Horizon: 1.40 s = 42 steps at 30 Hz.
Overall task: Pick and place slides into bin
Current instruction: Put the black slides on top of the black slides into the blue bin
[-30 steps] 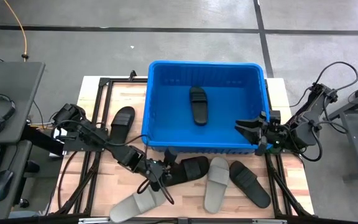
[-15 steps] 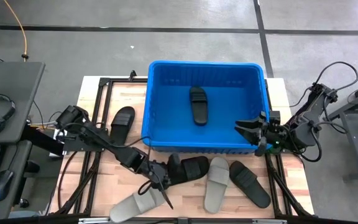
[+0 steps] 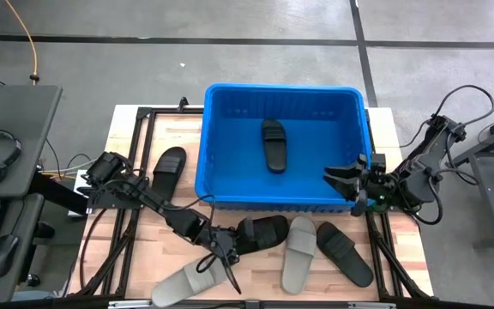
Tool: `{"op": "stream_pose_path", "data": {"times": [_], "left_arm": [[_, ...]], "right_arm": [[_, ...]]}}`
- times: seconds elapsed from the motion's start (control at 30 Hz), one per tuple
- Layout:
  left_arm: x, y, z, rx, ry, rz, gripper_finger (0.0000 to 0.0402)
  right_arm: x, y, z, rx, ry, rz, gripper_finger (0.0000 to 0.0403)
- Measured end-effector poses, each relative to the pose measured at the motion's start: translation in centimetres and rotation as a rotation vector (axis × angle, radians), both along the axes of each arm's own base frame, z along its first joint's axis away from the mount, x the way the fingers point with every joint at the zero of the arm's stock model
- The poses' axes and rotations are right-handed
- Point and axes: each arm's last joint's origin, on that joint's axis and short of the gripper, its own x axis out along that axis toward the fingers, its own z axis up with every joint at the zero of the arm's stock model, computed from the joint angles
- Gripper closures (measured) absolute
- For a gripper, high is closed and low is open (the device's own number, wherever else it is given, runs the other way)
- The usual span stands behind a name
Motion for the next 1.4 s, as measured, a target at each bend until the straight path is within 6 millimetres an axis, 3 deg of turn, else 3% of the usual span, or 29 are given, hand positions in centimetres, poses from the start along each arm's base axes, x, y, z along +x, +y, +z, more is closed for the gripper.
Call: {"op": "stream_pose_path", "data": {"times": [0.23, 0.53, 0.73, 1.1, 1.4], "left_arm": [[0.0, -0.2, -0.2, -0.037, 0.019, -0.053, 0.0204], [0.5, 0.0, -2.2, 0.036, 0.059, -0.053, 0.0204], [0.7, 0.2, -2.1, 0.037, 0.046, -0.049, 0.0204], [2.3, 2.3, -1.0, -0.012, 0.079, -0.055, 0.0204], [2.1, 2.1, -1.0, -0.009, 0.129, -0.136, 0.0204]], "right_arm": [[0.0, 0.0, 0.0, -0.001, 0.001, 0.000, 0.0263], [0.0, 0.0, 0.0, -0.003, 0.003, 0.000, 0.0263], [0.0, 0.1, -0.1, -0.003, 0.003, 0.008, 0.0263], [0.4, 0.5, -0.3, -0.016, 0.016, 0.023, 0.0263], [0.4, 0.5, -0.3, -0.015, 0.017, 0.036, 0.0263]]}}
